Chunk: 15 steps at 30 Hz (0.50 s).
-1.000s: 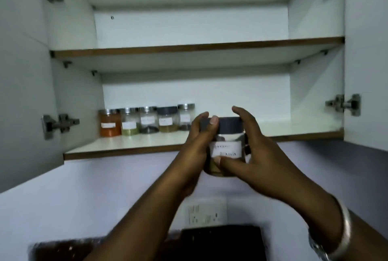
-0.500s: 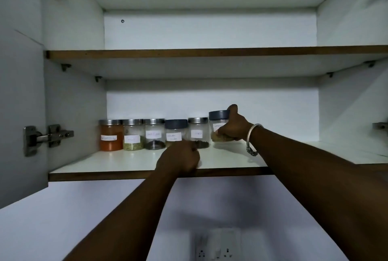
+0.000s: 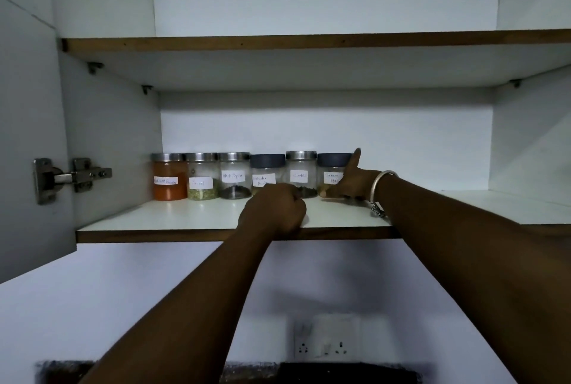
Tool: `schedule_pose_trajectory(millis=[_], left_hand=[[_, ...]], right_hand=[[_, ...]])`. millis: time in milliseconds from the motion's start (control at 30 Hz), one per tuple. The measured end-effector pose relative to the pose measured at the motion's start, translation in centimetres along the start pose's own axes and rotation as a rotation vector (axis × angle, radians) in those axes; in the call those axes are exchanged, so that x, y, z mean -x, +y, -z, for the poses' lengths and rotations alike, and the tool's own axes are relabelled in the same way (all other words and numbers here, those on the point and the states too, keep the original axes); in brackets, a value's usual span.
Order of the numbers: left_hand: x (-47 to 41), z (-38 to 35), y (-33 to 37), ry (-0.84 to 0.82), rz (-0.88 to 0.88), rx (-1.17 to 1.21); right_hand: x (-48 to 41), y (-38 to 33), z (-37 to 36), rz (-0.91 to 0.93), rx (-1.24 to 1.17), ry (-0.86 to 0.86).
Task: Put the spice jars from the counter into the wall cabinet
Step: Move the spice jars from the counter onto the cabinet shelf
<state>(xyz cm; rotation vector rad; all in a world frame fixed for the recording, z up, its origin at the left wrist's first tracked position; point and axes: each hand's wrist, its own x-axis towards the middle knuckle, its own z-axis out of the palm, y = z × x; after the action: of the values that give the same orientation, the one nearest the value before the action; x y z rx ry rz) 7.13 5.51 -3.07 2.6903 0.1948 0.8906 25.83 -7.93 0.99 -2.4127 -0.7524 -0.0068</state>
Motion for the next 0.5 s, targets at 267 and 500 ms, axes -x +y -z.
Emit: schedule_pose_trajectory(millis=[267,500], left_hand=[[1.6,0.2,1.2,0.109,-0.037,-0.086],[4.6,-0.7,2.7,0.117,-0.056,-0.278]], right_hand=[[7.9,-0.6,-1.4,0.105,0.106,-0.28],[15.0,-1.1,-2.6,0.186,0.316,-0.136]])
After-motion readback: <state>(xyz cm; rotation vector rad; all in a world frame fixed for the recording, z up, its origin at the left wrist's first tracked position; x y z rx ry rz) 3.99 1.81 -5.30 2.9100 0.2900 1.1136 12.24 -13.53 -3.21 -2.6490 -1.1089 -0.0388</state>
